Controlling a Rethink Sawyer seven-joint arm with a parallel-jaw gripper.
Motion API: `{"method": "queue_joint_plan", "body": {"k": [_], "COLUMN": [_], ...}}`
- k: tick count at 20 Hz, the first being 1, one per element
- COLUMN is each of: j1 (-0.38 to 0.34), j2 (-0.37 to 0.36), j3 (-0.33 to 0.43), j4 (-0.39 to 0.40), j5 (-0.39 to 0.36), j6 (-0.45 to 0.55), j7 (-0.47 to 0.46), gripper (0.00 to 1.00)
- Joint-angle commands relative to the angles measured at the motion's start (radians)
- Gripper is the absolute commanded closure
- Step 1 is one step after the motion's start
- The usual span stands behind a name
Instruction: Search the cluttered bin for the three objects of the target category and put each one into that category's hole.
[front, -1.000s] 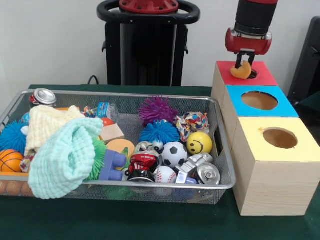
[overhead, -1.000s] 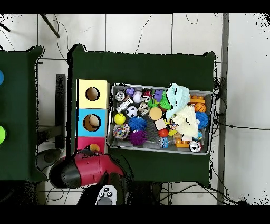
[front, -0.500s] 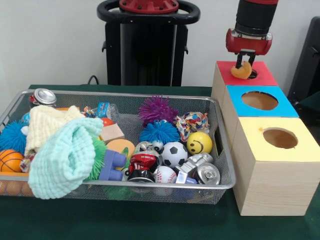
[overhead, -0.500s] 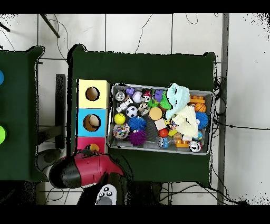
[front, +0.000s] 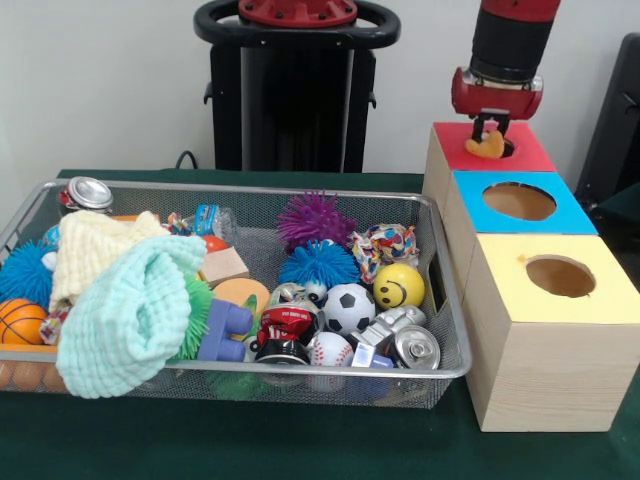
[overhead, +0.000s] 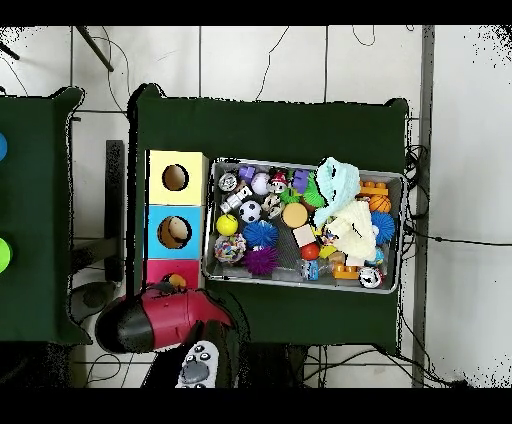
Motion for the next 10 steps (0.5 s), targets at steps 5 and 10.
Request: {"method": "queue_joint_plan", "body": {"k": [5,10], "j1": [-0.013,-0.008], "j2": [0.241,0.259], "j3": [0.050,0.048], "j4": [-0.085,-0.082], "j5": [0.017,0.022], "j6": [-0.200,-0.233], "j7": [0.158,0.162], "gripper": [1.00,1.00]}}
